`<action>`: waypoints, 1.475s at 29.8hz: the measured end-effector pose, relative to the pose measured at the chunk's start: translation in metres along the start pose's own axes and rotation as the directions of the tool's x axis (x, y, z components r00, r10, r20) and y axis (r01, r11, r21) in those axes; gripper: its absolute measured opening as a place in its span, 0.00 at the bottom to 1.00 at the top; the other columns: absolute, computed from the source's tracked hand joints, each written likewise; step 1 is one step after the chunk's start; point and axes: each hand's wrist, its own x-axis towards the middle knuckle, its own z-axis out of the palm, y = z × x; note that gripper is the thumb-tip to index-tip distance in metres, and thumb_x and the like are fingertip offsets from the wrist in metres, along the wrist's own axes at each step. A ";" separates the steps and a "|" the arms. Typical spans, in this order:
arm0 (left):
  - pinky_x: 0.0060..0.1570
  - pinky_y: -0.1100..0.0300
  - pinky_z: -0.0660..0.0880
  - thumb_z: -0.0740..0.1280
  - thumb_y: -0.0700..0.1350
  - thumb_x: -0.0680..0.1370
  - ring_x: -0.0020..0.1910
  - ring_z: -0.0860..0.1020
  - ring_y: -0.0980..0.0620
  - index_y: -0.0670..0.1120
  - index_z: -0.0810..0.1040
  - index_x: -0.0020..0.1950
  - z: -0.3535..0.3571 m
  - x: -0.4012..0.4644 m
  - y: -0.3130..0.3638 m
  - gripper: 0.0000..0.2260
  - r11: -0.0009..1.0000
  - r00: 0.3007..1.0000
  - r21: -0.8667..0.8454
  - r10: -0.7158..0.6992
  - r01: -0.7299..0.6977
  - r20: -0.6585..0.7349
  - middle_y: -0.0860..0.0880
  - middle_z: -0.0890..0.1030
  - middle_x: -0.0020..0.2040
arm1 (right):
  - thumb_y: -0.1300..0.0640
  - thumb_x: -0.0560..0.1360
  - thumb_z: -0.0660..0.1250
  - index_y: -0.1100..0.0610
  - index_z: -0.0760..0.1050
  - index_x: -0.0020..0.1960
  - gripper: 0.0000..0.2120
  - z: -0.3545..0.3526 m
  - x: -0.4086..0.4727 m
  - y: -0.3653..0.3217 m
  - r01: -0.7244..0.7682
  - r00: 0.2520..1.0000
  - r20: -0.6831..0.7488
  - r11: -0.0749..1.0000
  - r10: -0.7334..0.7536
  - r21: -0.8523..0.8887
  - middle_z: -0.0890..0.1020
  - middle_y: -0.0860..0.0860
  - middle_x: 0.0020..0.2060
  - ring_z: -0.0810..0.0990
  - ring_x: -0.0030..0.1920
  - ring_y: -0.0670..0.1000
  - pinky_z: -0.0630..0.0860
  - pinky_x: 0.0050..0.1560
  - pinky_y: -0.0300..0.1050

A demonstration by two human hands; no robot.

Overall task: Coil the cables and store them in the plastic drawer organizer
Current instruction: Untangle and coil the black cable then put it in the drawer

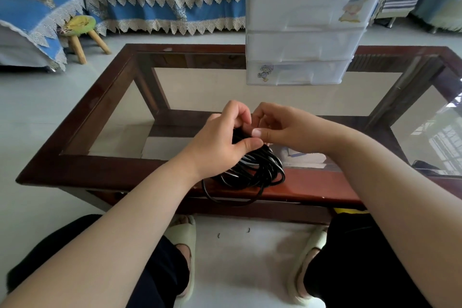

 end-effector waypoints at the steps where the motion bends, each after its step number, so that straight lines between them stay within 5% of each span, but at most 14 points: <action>1: 0.52 0.50 0.74 0.72 0.50 0.73 0.46 0.76 0.52 0.56 0.65 0.48 -0.001 -0.001 0.001 0.15 1.000 1.000 -0.009 0.000 0.000 -0.003 0.52 0.77 0.42 | 0.48 0.75 0.68 0.51 0.73 0.49 0.08 0.003 -0.001 0.002 0.018 1.000 -0.018 0.999 -0.017 0.049 0.75 0.52 0.35 0.72 0.36 0.44 0.71 0.38 0.38; 6: 0.56 0.49 0.74 0.72 0.46 0.74 0.50 0.78 0.49 0.48 0.66 0.54 -0.006 -0.004 0.003 0.17 0.997 0.998 -0.071 -0.038 0.041 0.048 0.47 0.79 0.45 | 0.53 0.73 0.70 0.52 0.76 0.47 0.05 0.017 -0.006 0.006 0.065 0.993 -0.107 0.966 -0.039 0.252 0.78 0.58 0.42 0.74 0.42 0.51 0.75 0.49 0.50; 9: 0.58 0.60 0.71 0.72 0.44 0.74 0.50 0.78 0.57 0.48 0.65 0.55 -0.007 -0.006 0.003 0.18 0.993 0.994 -0.091 -0.072 0.080 0.088 0.55 0.79 0.44 | 0.49 0.69 0.71 0.53 0.78 0.46 0.10 0.020 -0.007 0.006 0.044 0.995 -0.099 0.960 -0.017 0.275 0.79 0.60 0.41 0.76 0.42 0.52 0.76 0.52 0.54; 14: 0.54 0.71 0.67 0.72 0.44 0.74 0.49 0.77 0.60 0.49 0.65 0.56 -0.014 -0.007 0.003 0.18 0.985 0.978 -0.097 -0.126 0.143 0.167 0.55 0.81 0.46 | 0.46 0.67 0.70 0.55 0.77 0.42 0.13 0.029 -0.005 0.007 0.040 0.988 -0.151 0.964 0.001 0.264 0.77 0.53 0.35 0.73 0.38 0.49 0.73 0.44 0.46; 20: 0.59 0.59 0.70 0.73 0.47 0.73 0.52 0.78 0.56 0.50 0.67 0.58 -0.022 -0.005 0.002 0.19 0.980 0.962 -0.080 -0.161 0.182 0.218 0.53 0.82 0.50 | 0.58 0.75 0.69 0.47 0.72 0.39 0.10 0.039 -0.004 0.004 0.087 0.959 -0.274 0.994 -0.064 0.072 0.74 0.38 0.27 0.69 0.30 0.40 0.65 0.34 0.30; 25: 0.59 0.59 0.69 0.74 0.49 0.71 0.53 0.78 0.59 0.50 0.70 0.57 -0.024 -0.010 0.001 0.19 0.974 0.964 -0.078 -0.194 0.211 0.181 0.56 0.82 0.49 | 0.60 0.76 0.66 0.52 0.71 0.42 0.07 0.044 -0.005 -0.001 0.118 0.959 -0.256 0.993 -0.122 -0.032 0.74 0.42 0.33 0.71 0.35 0.39 0.66 0.37 0.29; 28: 0.61 0.57 0.68 0.74 0.55 0.68 0.59 0.72 0.59 0.53 0.71 0.56 -0.025 -0.013 -0.001 0.21 0.983 0.982 0.071 -0.172 0.167 0.079 0.58 0.77 0.56 | 0.60 0.77 0.65 0.52 0.70 0.43 0.07 0.044 -0.004 -0.002 0.132 0.956 -0.254 0.989 -0.144 -0.067 0.73 0.42 0.32 0.71 0.33 0.39 0.66 0.36 0.30; 30: 0.57 0.57 0.67 0.72 0.63 0.66 0.59 0.69 0.55 0.51 0.72 0.55 -0.028 -0.017 0.000 0.24 0.935 0.993 0.336 -0.099 0.115 -0.063 0.55 0.73 0.57 | 0.59 0.77 0.64 0.53 0.70 0.43 0.05 0.045 -0.004 -0.002 0.125 0.958 -0.252 0.990 -0.139 -0.071 0.74 0.43 0.32 0.71 0.33 0.40 0.67 0.36 0.30; 33: 0.35 0.58 0.71 0.62 0.69 0.70 0.37 0.74 0.53 0.47 0.73 0.40 -0.032 -0.029 0.013 0.24 0.794 0.961 0.607 0.139 0.036 -0.240 0.53 0.75 0.37 | 0.59 0.78 0.63 0.56 0.71 0.44 0.04 0.046 -0.003 -0.004 0.120 0.952 -0.278 0.991 -0.130 -0.055 0.73 0.44 0.30 0.70 0.32 0.41 0.67 0.34 0.32; 34: 0.29 0.58 0.71 0.58 0.70 0.72 0.30 0.74 0.53 0.47 0.72 0.35 -0.031 -0.034 0.018 0.26 0.797 0.962 0.600 0.106 0.069 -0.251 0.53 0.74 0.29 | 0.58 0.78 0.63 0.57 0.71 0.45 0.04 0.047 -0.003 -0.004 0.117 0.949 -0.289 0.992 -0.127 -0.049 0.73 0.44 0.30 0.70 0.31 0.42 0.67 0.34 0.32; 36: 0.31 0.57 0.75 0.51 0.72 0.72 0.26 0.77 0.54 0.47 0.76 0.32 -0.028 -0.042 0.026 0.30 0.874 0.953 0.382 -0.257 0.301 -0.161 0.51 0.78 0.26 | 0.58 0.78 0.63 0.56 0.70 0.44 0.05 0.050 0.000 -0.004 0.099 0.946 -0.306 0.994 -0.109 -0.048 0.72 0.46 0.29 0.68 0.30 0.44 0.66 0.33 0.36; 38: 0.46 0.52 0.79 0.48 0.73 0.68 0.38 0.82 0.57 0.50 0.80 0.42 -0.019 -0.044 0.022 0.33 0.829 0.824 0.085 -0.559 0.553 0.094 0.52 0.85 0.38 | 0.57 0.78 0.63 0.54 0.69 0.43 0.06 0.053 0.002 -0.003 0.086 0.933 -0.346 0.994 -0.102 -0.060 0.71 0.46 0.29 0.67 0.29 0.45 0.66 0.33 0.39; 41: 0.63 0.49 0.73 0.50 0.69 0.74 0.58 0.79 0.53 0.48 0.78 0.59 -0.005 -0.041 0.020 0.31 0.680 0.772 -0.378 -0.602 0.629 0.202 0.49 0.82 0.57 | 0.57 0.78 0.62 0.56 0.69 0.44 0.05 0.062 0.004 -0.005 0.125 0.892 -0.410 0.976 -0.189 -0.178 0.73 0.46 0.31 0.69 0.31 0.48 0.68 0.33 0.46; 44: 0.64 0.49 0.72 0.53 0.53 0.83 0.60 0.79 0.49 0.41 0.76 0.62 -0.003 -0.033 0.022 0.20 0.440 0.756 -0.736 -0.637 0.515 0.149 0.42 0.81 0.59 | 0.55 0.77 0.59 0.61 0.72 0.43 0.10 0.067 0.009 -0.013 0.196 0.795 -0.444 0.868 -0.413 -0.457 0.76 0.51 0.35 0.71 0.29 0.54 0.65 0.26 0.43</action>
